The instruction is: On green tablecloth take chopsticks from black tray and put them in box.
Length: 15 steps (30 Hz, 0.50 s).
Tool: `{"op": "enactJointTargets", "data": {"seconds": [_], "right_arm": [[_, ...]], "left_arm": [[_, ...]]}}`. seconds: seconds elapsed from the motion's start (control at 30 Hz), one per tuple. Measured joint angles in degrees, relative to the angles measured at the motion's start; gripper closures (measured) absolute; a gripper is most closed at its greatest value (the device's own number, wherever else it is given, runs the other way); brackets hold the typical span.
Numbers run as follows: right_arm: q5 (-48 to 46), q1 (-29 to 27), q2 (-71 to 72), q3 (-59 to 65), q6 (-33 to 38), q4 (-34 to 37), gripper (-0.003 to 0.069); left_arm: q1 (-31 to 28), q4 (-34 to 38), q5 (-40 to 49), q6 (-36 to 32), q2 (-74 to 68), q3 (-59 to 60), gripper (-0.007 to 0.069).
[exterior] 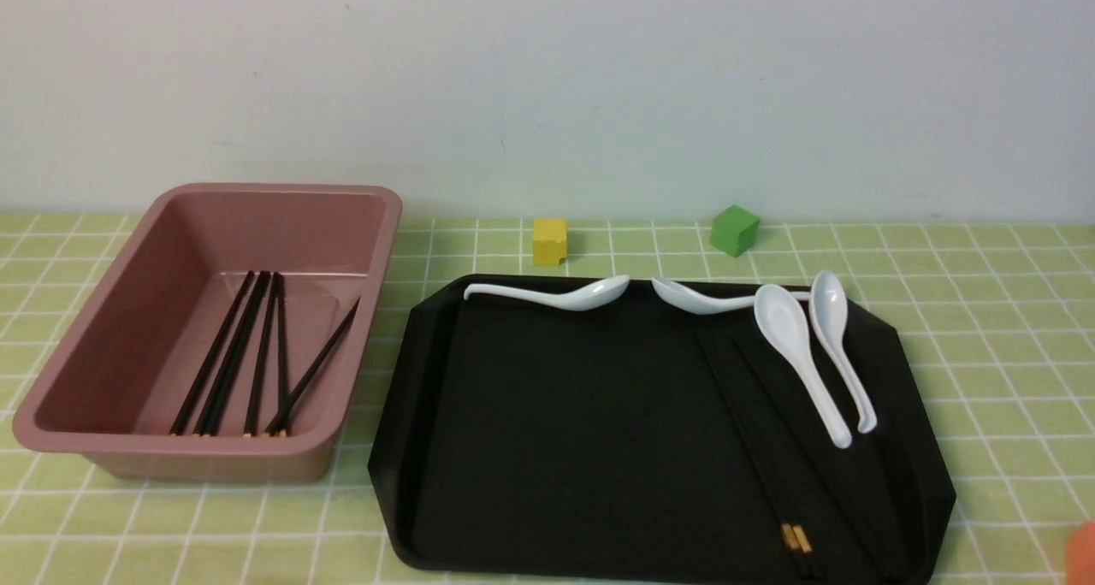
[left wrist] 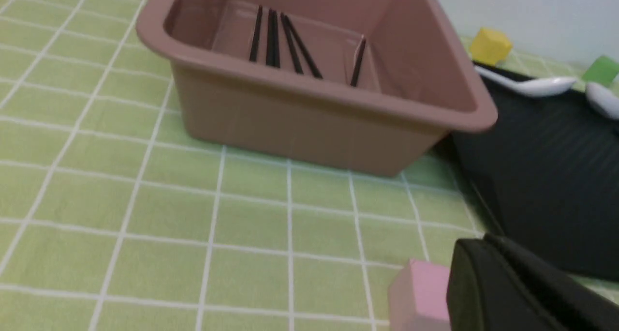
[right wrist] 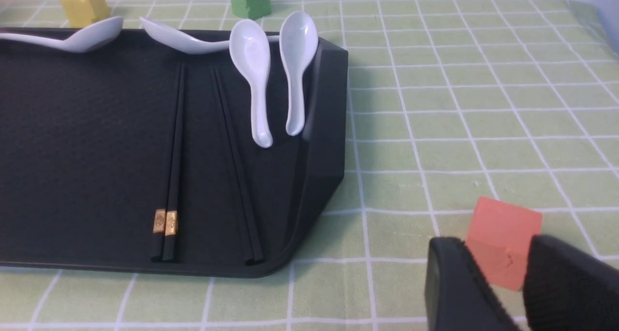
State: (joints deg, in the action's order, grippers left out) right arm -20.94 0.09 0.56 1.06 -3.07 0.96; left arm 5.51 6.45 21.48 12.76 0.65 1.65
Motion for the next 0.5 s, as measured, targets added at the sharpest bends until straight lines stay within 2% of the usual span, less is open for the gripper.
{"op": "enactJointTargets", "data": {"seconds": [0.5], "right_arm": [[0.0, 0.0, 0.0, 0.0, 0.0, 0.0, 0.0419]], "left_arm": [[0.0, -0.06, 0.56, 0.0, 0.05, 0.05, 0.0624]]}}
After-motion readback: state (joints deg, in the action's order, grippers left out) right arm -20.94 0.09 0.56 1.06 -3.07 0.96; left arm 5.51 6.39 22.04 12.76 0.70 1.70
